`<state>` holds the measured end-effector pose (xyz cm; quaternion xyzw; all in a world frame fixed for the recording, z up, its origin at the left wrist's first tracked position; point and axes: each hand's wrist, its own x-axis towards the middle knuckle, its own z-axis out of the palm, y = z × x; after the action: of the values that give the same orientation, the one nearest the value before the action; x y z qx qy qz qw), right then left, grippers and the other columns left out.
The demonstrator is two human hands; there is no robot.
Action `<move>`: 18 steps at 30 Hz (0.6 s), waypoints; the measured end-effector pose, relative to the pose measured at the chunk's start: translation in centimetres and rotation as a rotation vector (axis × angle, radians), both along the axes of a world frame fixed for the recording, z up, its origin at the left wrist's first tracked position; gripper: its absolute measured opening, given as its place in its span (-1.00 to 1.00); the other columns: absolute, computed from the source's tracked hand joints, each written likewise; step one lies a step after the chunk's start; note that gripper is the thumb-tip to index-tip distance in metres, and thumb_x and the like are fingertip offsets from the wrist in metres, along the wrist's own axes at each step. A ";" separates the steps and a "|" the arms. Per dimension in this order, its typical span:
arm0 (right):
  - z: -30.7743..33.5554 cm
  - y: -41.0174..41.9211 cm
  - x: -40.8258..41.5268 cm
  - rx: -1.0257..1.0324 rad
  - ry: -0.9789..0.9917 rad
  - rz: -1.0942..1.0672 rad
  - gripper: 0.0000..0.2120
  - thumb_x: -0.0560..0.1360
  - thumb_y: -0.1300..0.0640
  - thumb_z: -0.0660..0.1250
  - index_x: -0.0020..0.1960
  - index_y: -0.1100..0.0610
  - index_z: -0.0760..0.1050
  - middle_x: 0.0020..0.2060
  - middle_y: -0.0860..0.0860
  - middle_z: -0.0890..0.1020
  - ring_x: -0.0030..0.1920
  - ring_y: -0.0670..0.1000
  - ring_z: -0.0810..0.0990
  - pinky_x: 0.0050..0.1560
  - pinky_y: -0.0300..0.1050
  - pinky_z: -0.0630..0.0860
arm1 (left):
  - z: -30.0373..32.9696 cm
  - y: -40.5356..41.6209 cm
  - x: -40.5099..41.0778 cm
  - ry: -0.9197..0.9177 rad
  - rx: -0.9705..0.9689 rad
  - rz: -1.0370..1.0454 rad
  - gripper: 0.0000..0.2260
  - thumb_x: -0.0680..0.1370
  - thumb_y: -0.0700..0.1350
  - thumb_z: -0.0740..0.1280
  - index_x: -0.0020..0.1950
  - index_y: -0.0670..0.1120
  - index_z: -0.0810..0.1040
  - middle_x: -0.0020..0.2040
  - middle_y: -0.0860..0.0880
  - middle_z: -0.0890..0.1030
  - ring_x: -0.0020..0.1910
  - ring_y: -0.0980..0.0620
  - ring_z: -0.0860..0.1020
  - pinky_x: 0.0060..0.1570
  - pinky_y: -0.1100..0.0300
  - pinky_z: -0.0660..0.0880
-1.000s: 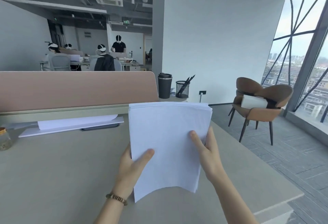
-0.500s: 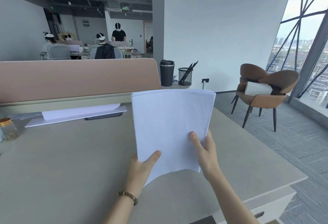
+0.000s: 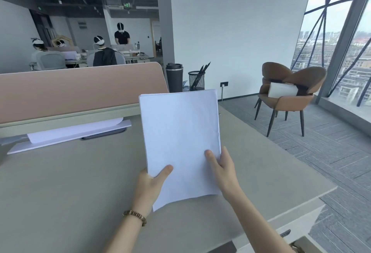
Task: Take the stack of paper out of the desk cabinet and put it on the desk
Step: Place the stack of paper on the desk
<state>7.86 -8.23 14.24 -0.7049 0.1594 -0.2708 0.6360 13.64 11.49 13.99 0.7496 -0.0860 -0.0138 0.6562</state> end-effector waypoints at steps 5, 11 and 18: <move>0.1 -4.6 2.4 -0.037 0.217 -0.098 -0.75 0.51 -0.01 0.36 -0.07 0.17 0.44 -0.15 0.03 0.59 -0.18 0.07 0.56 -0.24 -0.07 0.44 | 0.4 -4.3 1.5 0.159 0.068 -0.037 -0.75 0.52 -0.03 0.47 -0.29 -0.09 0.55 -0.50 0.21 0.57 -0.35 0.10 0.54 -0.37 0.26 0.37; -0.8 -10.9 6.2 -0.137 0.410 -0.102 -0.79 0.50 0.04 0.40 -0.04 0.19 0.56 -0.14 0.07 0.64 -0.13 0.13 0.61 -0.31 -0.12 0.42 | -1.0 -9.9 4.3 0.291 0.135 -0.035 -0.73 0.44 0.02 0.46 -0.07 -0.18 0.68 -0.07 -0.15 0.76 -0.06 -0.16 0.72 -0.03 -0.08 0.64; -1.8 -17.3 10.2 -0.242 0.525 -0.105 -0.79 0.47 0.01 0.42 -0.03 0.15 0.57 -0.11 0.08 0.64 -0.16 0.10 0.56 -0.25 -0.11 0.43 | -1.8 -16.0 7.8 0.083 0.537 0.014 -0.81 0.49 -0.07 0.28 -0.03 -0.19 0.47 -0.13 -0.09 0.66 -0.13 -0.17 0.63 -0.15 0.05 0.53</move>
<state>18.09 -25.57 12.39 -0.8122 0.3215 -0.1286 0.4694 21.47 -4.51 12.21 0.8962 -0.0468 -0.0624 0.4368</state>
